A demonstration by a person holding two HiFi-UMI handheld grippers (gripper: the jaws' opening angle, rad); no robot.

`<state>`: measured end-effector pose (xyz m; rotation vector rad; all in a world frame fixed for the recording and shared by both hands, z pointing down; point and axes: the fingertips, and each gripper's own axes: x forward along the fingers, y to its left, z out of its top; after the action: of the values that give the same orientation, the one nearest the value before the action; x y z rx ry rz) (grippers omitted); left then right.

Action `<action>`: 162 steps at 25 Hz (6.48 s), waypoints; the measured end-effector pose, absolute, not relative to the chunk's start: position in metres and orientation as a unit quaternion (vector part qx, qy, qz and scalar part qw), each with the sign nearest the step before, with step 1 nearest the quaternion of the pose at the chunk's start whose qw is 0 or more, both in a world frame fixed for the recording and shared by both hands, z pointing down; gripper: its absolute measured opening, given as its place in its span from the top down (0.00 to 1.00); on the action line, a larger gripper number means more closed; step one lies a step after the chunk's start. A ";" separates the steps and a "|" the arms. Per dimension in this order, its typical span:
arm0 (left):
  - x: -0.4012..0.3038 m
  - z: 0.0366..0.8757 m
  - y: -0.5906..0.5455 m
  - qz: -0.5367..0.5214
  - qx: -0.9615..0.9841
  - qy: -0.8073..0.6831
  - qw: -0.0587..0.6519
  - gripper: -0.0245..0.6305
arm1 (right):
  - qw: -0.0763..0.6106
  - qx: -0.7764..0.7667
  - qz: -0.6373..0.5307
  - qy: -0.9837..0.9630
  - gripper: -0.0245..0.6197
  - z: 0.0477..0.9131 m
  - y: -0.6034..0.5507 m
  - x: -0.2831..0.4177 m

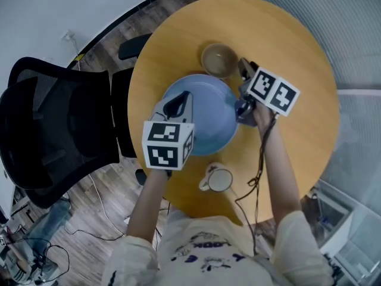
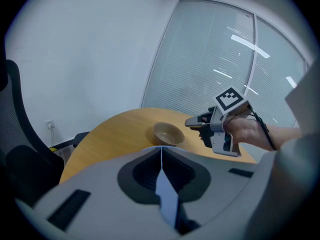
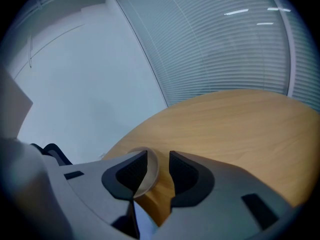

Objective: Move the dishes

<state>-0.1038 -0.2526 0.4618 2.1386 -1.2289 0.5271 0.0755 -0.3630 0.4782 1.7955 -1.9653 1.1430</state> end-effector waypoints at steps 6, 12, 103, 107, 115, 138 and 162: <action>-0.094 0.423 -0.240 0.179 0.831 -0.454 0.269 0.95 | 0.150 0.639 0.321 -0.682 0.78 0.435 -0.323 0.091; -0.080 0.398 -0.210 0.163 0.846 -0.447 0.242 0.95 | 0.121 0.678 0.285 -0.667 0.89 0.399 -0.255 0.112; -0.032 0.436 -0.004 0.051 0.888 -0.452 0.072 0.87 | 0.132 0.684 0.297 -0.653 0.90 0.506 0.035 0.102; -0.037 0.435 -0.013 0.045 0.883 -0.461 0.072 0.87 | 0.134 0.675 0.296 -0.663 0.90 0.509 0.031 0.094; -0.039 0.433 -0.033 -0.006 0.856 -0.506 0.105 0.87 | 0.140 0.653 0.302 -0.680 0.90 0.516 0.022 0.084; -0.050 0.462 0.028 0.081 0.840 -0.533 0.070 0.87 | 0.141 0.602 0.306 -0.724 0.90 0.522 0.009 0.057; -0.047 0.490 -0.007 0.048 0.800 -0.572 0.177 0.87 | 0.142 0.619 0.308 -0.709 0.90 0.526 0.022 0.067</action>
<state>-0.0475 -0.0066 0.4905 2.2634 -1.6188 0.1345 0.0669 0.0220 0.5257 1.7854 -2.0457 0.8883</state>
